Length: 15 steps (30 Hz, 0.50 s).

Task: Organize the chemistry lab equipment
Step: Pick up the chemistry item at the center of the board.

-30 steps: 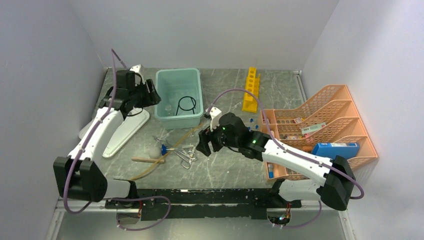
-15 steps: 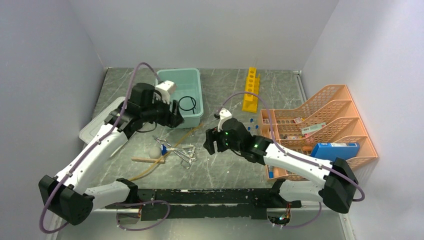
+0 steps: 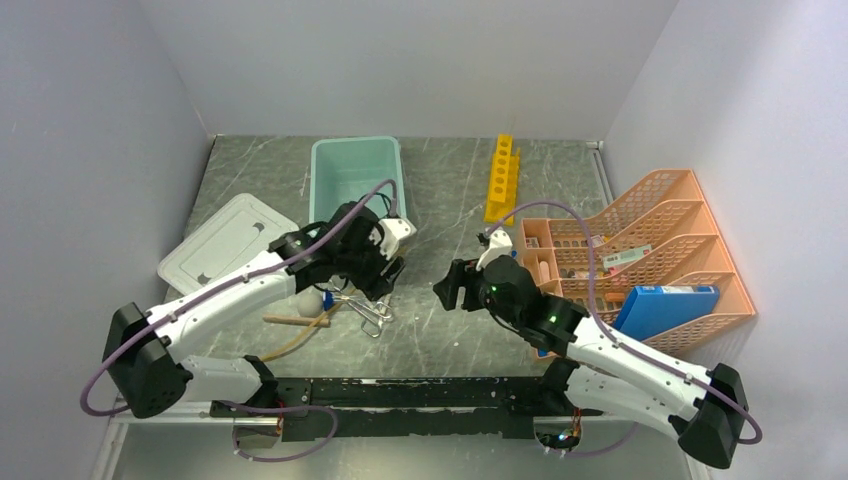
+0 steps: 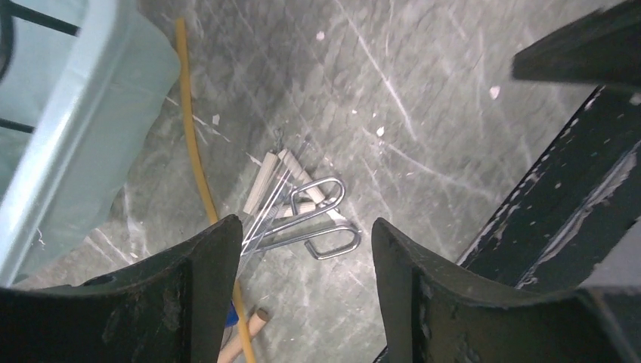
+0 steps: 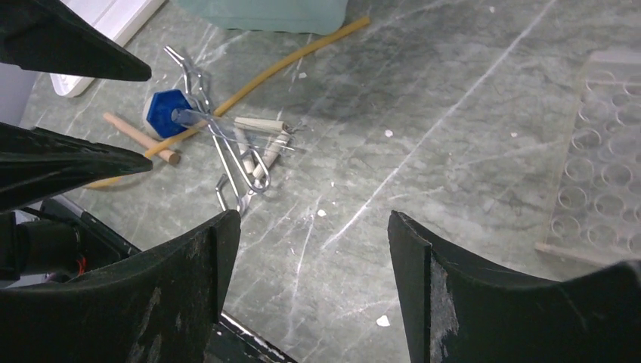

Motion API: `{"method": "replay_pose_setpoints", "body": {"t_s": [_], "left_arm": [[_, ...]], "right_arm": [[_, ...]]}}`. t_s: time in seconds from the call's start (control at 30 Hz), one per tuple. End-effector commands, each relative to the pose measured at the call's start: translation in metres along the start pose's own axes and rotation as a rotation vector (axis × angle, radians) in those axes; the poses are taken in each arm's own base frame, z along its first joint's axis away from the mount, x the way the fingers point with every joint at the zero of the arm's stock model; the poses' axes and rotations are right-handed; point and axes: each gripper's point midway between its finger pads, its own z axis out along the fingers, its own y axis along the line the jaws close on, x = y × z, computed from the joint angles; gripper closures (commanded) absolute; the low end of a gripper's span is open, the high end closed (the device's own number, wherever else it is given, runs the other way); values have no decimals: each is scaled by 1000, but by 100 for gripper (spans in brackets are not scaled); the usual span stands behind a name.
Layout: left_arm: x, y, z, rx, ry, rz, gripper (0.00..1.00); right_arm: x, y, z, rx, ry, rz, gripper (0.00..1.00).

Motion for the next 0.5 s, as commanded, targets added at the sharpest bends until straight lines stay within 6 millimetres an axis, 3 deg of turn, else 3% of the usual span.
{"method": "replay_pose_setpoints", "body": {"t_s": [0.0,0.23,0.47], "left_arm": [[17,-3,18,15,65,137,31],[39,-6,39,-39,215,293,31],[51,13,51,-143,303,334,31]], "right_arm": [[-1,-15,-7,59,-37,57,24],[1,-22,-9,82,-36,54,22],[2,-24,-6,95,-32,41,21]]}}
